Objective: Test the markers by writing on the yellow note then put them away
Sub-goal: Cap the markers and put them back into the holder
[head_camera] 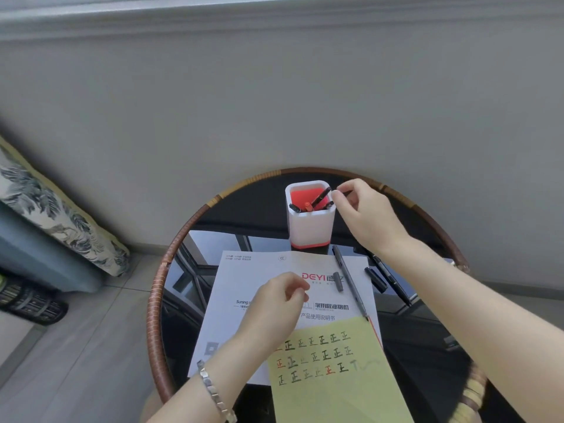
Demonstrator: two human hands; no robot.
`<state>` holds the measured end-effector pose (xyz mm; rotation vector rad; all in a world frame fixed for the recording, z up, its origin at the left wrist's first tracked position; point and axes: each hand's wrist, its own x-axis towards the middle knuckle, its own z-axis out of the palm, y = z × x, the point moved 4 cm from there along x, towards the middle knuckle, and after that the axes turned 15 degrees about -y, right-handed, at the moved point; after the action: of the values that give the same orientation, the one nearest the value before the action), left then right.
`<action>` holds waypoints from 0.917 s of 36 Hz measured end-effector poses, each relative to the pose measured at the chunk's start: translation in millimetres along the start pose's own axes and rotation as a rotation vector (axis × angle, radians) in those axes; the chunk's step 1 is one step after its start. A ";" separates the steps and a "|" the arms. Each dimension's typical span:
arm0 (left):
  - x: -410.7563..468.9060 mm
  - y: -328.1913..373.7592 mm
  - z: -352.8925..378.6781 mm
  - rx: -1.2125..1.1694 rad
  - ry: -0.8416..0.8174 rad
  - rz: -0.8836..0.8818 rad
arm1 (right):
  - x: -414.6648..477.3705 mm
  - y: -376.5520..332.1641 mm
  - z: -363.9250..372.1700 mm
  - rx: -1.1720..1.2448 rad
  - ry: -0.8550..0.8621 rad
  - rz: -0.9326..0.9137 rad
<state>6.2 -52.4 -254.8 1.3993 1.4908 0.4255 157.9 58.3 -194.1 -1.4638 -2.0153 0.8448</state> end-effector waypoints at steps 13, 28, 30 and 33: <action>1.8 -12.0 12.4 0.008 -0.050 -0.033 | -57.6 61.6 59.7 -0.343 -0.470 0.435; 51.2 26.6 35.4 0.351 0.008 -0.110 | -94.6 60.6 14.4 0.197 -0.339 0.473; 58.7 30.2 41.8 0.396 0.042 -0.150 | -101.1 61.7 8.3 0.214 -0.302 0.453; 67.2 27.0 51.2 0.445 0.033 -0.211 | -107.8 63.6 1.2 0.237 -0.250 0.446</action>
<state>74.7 -3.9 -283.3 1.5535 1.8128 -0.0206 229.3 -30.5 -245.9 -1.7633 -1.6944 1.4609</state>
